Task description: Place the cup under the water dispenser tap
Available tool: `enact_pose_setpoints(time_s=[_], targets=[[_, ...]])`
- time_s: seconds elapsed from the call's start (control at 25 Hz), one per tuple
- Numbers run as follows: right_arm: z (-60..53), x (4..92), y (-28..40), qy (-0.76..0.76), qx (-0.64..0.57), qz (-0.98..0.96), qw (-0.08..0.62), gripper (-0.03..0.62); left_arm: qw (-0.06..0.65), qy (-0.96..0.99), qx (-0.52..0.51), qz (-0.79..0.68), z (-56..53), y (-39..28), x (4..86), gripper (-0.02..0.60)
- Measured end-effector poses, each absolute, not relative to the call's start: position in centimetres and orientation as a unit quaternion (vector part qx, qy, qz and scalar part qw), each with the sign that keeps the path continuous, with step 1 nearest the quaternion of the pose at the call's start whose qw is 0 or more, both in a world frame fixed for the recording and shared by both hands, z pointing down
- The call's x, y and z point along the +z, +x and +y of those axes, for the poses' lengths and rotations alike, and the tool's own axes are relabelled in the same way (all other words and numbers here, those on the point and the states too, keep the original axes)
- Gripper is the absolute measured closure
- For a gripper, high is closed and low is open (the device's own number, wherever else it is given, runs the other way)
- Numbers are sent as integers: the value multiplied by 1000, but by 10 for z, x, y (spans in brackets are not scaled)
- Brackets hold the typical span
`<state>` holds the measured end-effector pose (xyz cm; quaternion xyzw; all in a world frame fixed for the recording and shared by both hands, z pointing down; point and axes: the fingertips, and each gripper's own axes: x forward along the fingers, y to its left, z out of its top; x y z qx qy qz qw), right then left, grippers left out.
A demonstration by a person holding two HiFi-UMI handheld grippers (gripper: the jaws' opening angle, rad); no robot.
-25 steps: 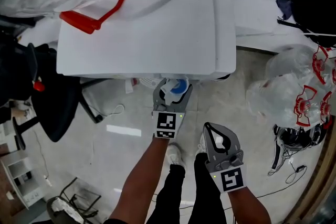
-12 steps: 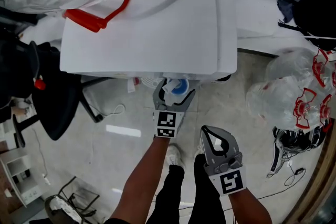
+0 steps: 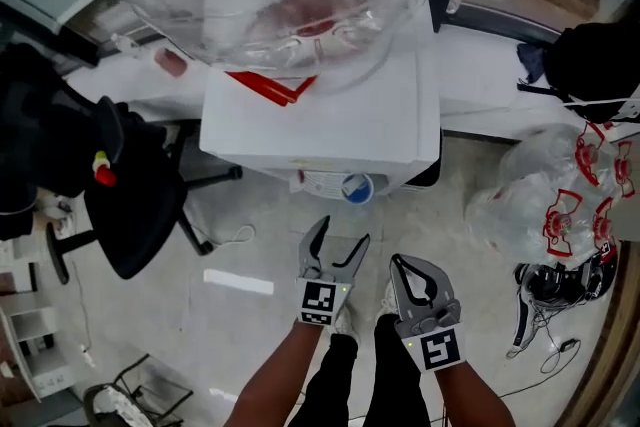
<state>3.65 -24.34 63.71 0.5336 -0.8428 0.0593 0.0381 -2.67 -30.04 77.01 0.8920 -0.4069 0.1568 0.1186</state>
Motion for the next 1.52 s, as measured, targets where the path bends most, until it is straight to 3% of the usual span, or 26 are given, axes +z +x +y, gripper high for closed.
enact_pose_setpoints(time_s=[0.16, 0.36, 0.48, 0.52, 0.92, 1.52], targets=[[-237, 605, 31, 534, 31, -844, 45, 591, 104, 895, 153, -407, -267, -53, 721, 284], [-230, 568, 23, 538, 12, -841, 64, 591, 107, 887, 130, -429, -246, -75, 652, 431], [-231, 539, 15, 542, 4, -838, 67, 591, 115, 888, 109, -432, -246, -77, 615, 556], [-230, 530, 14, 545, 6, -836, 67, 591, 116, 891, 105, -426, -245, -76, 604, 566], [-206, 448, 4, 561, 2, -825, 73, 592, 80, 907, 84, -406, -232, -104, 503, 565], [-195, 393, -7, 566, -46, -819, 83, 592, 55, 911, 68, -403, -220, -122, 449, 565]])
